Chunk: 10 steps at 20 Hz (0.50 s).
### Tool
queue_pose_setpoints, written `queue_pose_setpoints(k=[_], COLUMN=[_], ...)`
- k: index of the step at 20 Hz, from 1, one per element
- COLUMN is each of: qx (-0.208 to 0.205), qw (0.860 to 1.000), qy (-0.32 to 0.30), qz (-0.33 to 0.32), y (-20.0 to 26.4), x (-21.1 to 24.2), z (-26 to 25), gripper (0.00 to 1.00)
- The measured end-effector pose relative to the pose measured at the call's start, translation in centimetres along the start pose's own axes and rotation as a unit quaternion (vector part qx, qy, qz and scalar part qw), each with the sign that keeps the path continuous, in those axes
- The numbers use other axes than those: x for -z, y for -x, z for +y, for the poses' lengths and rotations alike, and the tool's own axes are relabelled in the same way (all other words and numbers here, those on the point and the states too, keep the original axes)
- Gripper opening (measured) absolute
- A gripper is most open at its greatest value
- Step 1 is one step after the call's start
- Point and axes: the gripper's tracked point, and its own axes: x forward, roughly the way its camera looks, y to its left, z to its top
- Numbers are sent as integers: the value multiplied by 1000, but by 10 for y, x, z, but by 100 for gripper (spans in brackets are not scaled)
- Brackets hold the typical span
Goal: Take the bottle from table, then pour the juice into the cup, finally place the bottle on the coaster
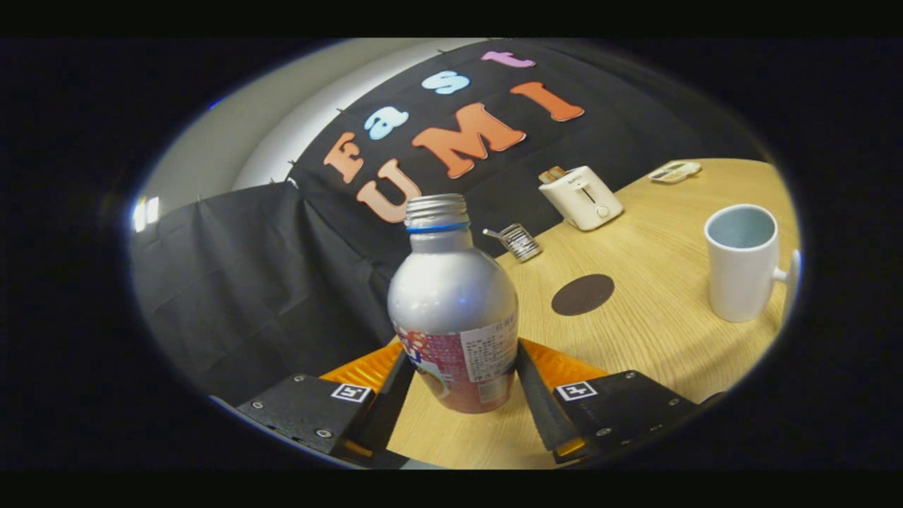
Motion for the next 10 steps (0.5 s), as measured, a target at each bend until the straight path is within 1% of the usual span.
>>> queue_pose_setpoints(k=[2,5,10], qx=[-1,6,1], qw=[999,997,989], qy=[-37,-75,-146], qz=[4,2,0], y=[5,7,11], x=[-1,-6,-15], z=[-2,-12,-22], gripper=[80,80,80])
